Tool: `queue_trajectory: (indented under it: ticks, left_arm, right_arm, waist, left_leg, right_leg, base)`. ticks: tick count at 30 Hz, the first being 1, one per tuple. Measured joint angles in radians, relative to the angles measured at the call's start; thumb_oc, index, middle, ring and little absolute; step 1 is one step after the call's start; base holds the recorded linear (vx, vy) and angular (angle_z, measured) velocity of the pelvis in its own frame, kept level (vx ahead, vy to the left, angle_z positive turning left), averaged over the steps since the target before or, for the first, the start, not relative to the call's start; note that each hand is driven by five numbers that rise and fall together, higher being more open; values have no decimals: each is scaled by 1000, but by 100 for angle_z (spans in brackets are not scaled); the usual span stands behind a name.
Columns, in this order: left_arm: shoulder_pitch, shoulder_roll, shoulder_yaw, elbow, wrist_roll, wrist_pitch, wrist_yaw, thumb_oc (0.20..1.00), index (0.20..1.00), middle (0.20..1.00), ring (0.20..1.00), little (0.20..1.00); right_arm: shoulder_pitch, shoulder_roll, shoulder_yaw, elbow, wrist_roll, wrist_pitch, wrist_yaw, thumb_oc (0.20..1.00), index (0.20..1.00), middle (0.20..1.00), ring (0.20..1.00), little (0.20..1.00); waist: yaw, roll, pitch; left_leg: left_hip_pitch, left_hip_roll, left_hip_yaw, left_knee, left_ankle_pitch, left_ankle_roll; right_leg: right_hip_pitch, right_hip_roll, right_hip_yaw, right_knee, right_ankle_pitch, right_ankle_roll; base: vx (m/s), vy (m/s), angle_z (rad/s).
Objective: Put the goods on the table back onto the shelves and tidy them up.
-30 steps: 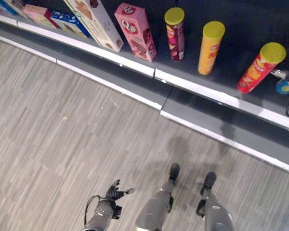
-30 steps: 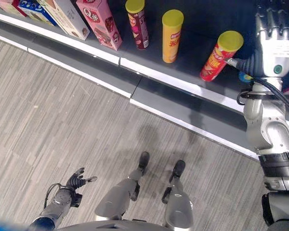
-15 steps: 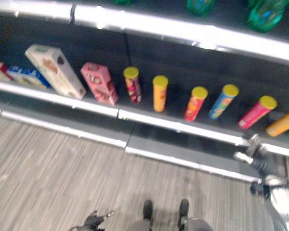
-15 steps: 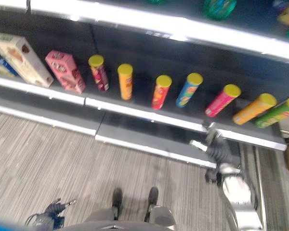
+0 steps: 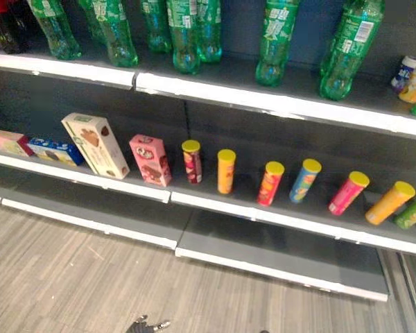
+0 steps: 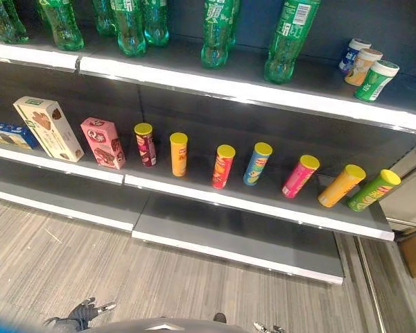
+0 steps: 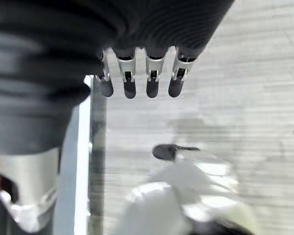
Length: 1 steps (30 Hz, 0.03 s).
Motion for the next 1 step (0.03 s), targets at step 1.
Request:
queue_trajectory:
  ticks: [1]
  left_arm:
    - [-4, -1, -1, 9, 0, 0, -1, 1000, 1000, 1000, 1000, 1000]
  right_arm:
    - [-4, -6, 0, -6, 0, 0, -4, 1000, 1000, 1000, 1000, 1000]
  waist:
    - [0, 1, -2]
  left_leg:
    - [5, 1, 0, 0, -1, 1]
  right_leg:
    - [5, 1, 0, 0, -2, 0]
  base:
    - [-12, 25, 9]
